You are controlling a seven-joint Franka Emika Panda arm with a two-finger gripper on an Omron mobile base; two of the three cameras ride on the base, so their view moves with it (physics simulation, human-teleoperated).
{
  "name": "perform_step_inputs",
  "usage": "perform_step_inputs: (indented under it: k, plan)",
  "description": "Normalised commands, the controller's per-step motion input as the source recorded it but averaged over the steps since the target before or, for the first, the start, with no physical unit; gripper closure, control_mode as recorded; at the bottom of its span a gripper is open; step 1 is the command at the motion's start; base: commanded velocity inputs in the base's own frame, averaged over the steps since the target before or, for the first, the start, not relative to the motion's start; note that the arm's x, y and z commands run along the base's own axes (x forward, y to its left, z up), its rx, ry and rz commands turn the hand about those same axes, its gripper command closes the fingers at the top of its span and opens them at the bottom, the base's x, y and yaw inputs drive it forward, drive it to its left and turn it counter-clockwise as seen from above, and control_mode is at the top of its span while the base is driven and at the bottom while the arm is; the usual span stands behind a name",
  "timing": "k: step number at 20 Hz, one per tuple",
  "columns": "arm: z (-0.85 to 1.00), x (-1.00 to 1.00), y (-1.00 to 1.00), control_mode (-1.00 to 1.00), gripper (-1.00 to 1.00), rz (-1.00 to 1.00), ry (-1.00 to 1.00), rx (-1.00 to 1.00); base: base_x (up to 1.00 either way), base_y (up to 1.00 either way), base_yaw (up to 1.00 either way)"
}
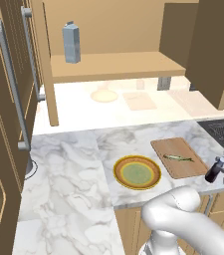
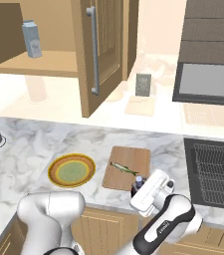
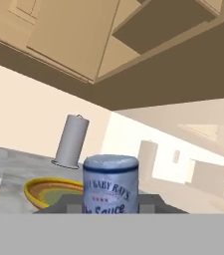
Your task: Pick the fish from the plate and place it on the cutting board. Then pick the condiment bottle from the cabinet and place it next to the cutting board.
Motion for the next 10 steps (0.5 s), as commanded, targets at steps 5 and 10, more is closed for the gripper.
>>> perform_step_inputs:
  k: [5,10]
  plan:
    - [-0.23,0.23,-0.23,-1.00,1.00,0.00,0.00,0.00,0.00,0.00,0.00]
    - [-0.27,0.25,-0.22,-1.00,1.00,0.00,0.00,0.00,0.00,0.00,0.00]
